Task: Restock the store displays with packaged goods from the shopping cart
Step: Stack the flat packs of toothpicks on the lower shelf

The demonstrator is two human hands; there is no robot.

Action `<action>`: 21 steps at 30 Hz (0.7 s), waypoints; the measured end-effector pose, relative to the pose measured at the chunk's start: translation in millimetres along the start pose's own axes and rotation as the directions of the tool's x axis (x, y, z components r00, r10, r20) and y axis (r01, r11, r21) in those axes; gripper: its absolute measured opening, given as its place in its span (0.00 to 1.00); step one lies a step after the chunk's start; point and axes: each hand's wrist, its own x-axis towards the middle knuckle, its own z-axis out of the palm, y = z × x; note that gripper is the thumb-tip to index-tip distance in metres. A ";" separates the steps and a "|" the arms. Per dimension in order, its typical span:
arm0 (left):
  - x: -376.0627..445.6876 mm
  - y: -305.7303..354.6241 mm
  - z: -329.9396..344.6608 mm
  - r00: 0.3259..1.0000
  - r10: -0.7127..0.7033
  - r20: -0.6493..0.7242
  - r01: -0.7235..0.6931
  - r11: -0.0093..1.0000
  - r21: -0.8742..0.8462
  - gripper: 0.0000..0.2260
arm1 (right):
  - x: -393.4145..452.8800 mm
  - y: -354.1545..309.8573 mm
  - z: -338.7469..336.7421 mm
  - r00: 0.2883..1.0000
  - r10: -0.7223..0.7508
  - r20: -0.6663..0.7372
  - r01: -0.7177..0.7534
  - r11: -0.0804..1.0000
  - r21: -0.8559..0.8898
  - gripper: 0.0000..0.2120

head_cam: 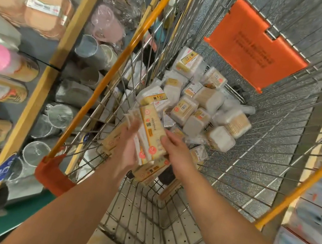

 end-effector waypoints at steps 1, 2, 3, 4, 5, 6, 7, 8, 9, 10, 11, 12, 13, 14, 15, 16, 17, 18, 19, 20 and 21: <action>-2.7 3.3 1.1 0.996 -0.010 -0.089 0.012 1.000 0.023 0.38 | -0.8 4.8 6.5 1.000 -0.001 -0.010 0.001 1.000 -0.013 0.13; -5.6 5.9 2.7 0.986 -0.014 -0.165 0.024 0.998 0.058 0.36 | -2.1 5.5 11.0 1.000 0.000 -0.021 0.000 1.000 -0.019 0.12; -6.3 6.4 3.1 0.981 -0.008 -0.193 0.025 0.996 0.085 0.34 | -1.1 6.4 11.7 1.000 0.004 -0.030 -0.005 0.999 -0.038 0.10; -7.9 7.4 3.8 0.981 -0.006 -0.193 0.028 0.994 0.107 0.33 | -0.7 4.9 10.4 0.999 0.024 -0.037 -0.026 0.998 -0.063 0.08; -9.3 8.4 4.3 0.984 -0.013 -0.177 0.034 0.993 0.115 0.31 | 2.1 3.2 6.4 0.997 0.050 -0.051 -0.054 0.994 -0.095 0.11; -10.9 10.1 6.1 0.984 -0.014 -0.178 0.039 0.990 0.134 0.26 | 5.1 1.5 0.2 0.993 0.094 -0.074 -0.102 0.989 -0.105 0.17; -11.1 11.2 6.0 0.979 -0.004 -0.201 0.039 0.985 0.169 0.20 | 8.2 1.0 -7.3 0.985 0.148 -0.093 -0.155 0.985 -0.081 0.21; -12.3 13.1 6.5 0.973 0.014 -0.232 0.037 0.976 0.215 0.13 | 10.7 1.5 -14.4 0.976 0.185 -0.112 -0.191 0.980 -0.049 0.23; -12.5 13.7 5.7 0.961 0.028 -0.274 0.043 0.967 0.250 0.08 | 13.6 6.8 -22.7 0.968 0.221 -0.120 -0.229 0.972 -0.055 0.24; -12.3 15.1 4.2 0.949 0.034 -0.313 0.055 0.961 0.270 0.08 | 14.5 12.9 -29.2 0.960 0.252 -0.121 -0.265 0.958 -0.112 0.23; -10.6 15.4 0.9 0.936 0.034 -0.351 0.068 0.959 0.274 0.10 | 14.9 22.9 -35.7 0.950 0.282 -0.136 -0.305 0.933 -0.190 0.21; -8.2 14.8 -2.6 0.924 0.037 -0.380 0.074 0.959 0.275 0.13 | 13.3 32.4 -40.5 0.941 0.300 -0.157 -0.332 0.908 -0.255 0.19; -7.0 15.3 -3.7 0.917 0.045 -0.396 0.076 0.956 0.284 0.15 | 13.2 42.7 -44.3 0.930 0.321 -0.180 -0.361 0.889 -0.281 0.18; -5.7 15.2 -4.7 0.913 0.054 -0.404 0.080 0.949 0.306 0.18 | 14.3 51.9 -47.3 0.919 0.341 -0.197 -0.386 0.880 -0.278 0.18; -4.8 15.5 -4.7 0.911 0.060 -0.407 0.084 0.941 0.326 0.20 | 17.5 60.0 -48.1 0.913 0.352 -0.207 -0.400 0.874 -0.276 0.16; -3.0 14.0 -5.3 0.909 0.058 -0.413 0.095 0.936 0.339 0.21 | 20.7 67.0 -46.9 0.906 0.365 -0.213 -0.414 0.868 -0.274 0.14; -1.7 12.6 -6.1 0.906 0.058 -0.420 0.101 0.932 0.349 0.19 | 24.1 72.1 -44.2 0.894 0.388 -0.222 -0.439 0.856 -0.273 0.18; -1.9 11.9 -6.9 0.905 0.065 -0.419 0.097 0.930 0.354 0.15 | 26.7 76.7 -39.7 0.882 0.410 -0.233 -0.463 0.844 -0.270 0.22; -1.2 11.1 -7.3 0.904 0.065 -0.422 0.098 0.930 0.354 0.11 | 30.4 81.7 -35.1 0.877 0.419 -0.236 -0.474 0.837 -0.274 0.25; -0.5 9.3 -9.4 0.901 0.062 -0.429 0.103 0.931 0.351 0.09 | 34.4 87.7 -30.9 0.882 0.412 -0.230 -0.467 0.833 -0.296 0.29; 2.2 7.3 -12.6 0.900 0.061 -0.431 0.106 0.930 0.352 0.10 | 39.6 93.4 -26.7 0.893 0.397 -0.212 -0.448 0.830 -0.332 0.32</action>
